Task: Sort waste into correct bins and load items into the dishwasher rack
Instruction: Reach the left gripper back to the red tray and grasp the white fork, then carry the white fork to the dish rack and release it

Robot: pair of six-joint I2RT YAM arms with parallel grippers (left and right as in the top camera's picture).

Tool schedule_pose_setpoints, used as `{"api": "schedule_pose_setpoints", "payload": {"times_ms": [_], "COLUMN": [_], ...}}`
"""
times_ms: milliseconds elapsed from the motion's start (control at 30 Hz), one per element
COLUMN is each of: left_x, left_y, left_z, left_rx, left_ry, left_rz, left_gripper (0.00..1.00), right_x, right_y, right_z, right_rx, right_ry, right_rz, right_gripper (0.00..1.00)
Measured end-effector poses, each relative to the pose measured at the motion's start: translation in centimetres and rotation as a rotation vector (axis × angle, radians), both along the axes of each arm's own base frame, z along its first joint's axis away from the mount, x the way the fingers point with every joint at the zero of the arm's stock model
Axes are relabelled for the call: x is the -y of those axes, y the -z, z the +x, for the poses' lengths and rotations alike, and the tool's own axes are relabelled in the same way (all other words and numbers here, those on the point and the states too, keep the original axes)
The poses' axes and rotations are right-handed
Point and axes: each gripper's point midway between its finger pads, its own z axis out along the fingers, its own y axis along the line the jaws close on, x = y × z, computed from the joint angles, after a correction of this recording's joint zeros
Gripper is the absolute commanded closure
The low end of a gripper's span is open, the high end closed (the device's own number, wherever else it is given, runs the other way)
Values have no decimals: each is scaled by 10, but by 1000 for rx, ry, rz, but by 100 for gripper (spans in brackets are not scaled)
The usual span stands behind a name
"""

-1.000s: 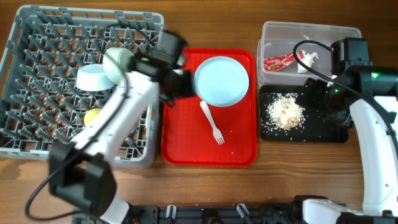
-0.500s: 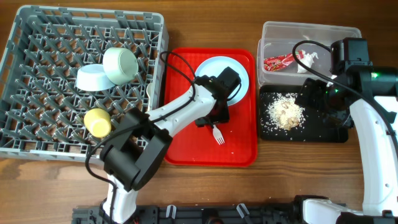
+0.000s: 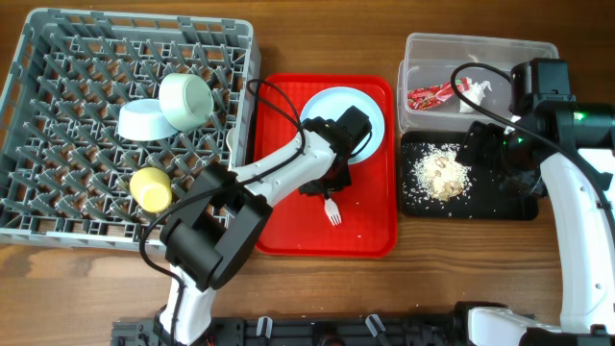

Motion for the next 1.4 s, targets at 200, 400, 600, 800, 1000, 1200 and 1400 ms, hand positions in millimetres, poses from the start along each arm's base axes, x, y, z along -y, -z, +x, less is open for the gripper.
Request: {"api": "schedule_pose_setpoints", "payload": {"times_ms": [200, 400, 600, 800, 1000, 1200, 1400], "left_x": [-1, -8, -33, -56, -107, -175, -194], "left_y": [0, -2, -14, -66, -138, -169, -158], "left_z": [-1, -1, -3, 9, 39, 59, 70], "left_rx": [-4, -16, -49, 35, 218, 314, 300], "left_ry": [-3, -16, -62, -53, -25, 61, 187], "left_rz": [6, 17, 48, 12, -61, -5, 44], "left_gripper": [92, 94, 93, 92, 92, 93, 90], "right_x": [0, 0, 0, 0, 0, 0, 0], "right_y": [0, 0, 0, 0, 0, 0, 0], "right_z": [0, 0, 0, -1, -1, -1, -1], "right_rx": [-1, -1, -2, -4, -4, -4, -4], "right_ry": [-1, -3, -3, -3, -3, -3, -3], "right_rz": [0, -1, -1, 0, 0, 0, 0], "right_gripper": [4, 4, 5, 5, 4, 4, 5]}}
